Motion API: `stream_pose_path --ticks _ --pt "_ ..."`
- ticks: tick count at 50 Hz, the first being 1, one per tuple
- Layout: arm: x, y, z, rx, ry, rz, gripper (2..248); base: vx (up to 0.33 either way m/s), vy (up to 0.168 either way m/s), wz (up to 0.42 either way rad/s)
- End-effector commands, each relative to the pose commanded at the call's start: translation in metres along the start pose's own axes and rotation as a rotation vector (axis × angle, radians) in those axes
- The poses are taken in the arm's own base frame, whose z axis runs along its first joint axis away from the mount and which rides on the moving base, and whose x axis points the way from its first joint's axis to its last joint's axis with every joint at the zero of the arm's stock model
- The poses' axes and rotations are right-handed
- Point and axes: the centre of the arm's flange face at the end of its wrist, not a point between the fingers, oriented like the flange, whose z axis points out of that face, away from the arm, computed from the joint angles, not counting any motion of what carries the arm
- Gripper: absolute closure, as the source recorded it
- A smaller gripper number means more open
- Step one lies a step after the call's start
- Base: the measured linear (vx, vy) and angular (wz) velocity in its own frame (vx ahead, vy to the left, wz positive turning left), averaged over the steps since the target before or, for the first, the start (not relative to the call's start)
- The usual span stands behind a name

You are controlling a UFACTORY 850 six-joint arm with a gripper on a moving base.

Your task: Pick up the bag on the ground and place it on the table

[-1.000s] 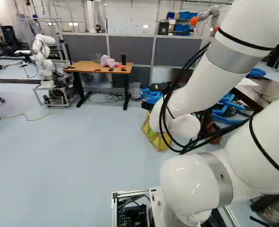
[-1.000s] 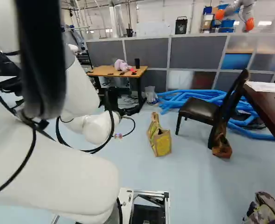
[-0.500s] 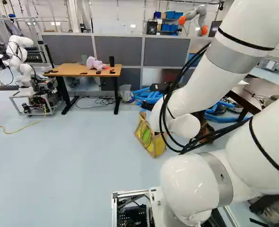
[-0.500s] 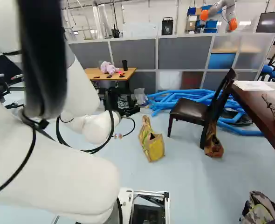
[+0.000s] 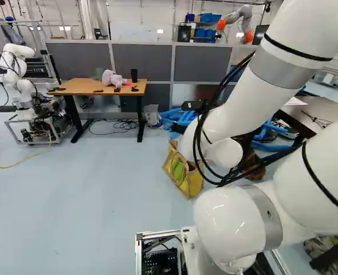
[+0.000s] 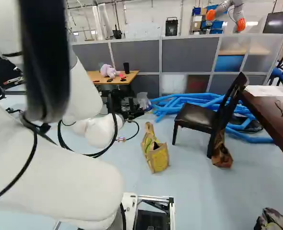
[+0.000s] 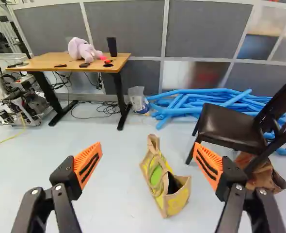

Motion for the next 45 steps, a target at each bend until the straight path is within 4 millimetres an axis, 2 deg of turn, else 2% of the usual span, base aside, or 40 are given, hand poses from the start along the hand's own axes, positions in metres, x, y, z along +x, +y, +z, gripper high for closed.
stream_pose_path --ticks 45 --pt "0.0 0.0 0.0 0.0 0.0 0.0 3 0.121 0.0 -0.013"
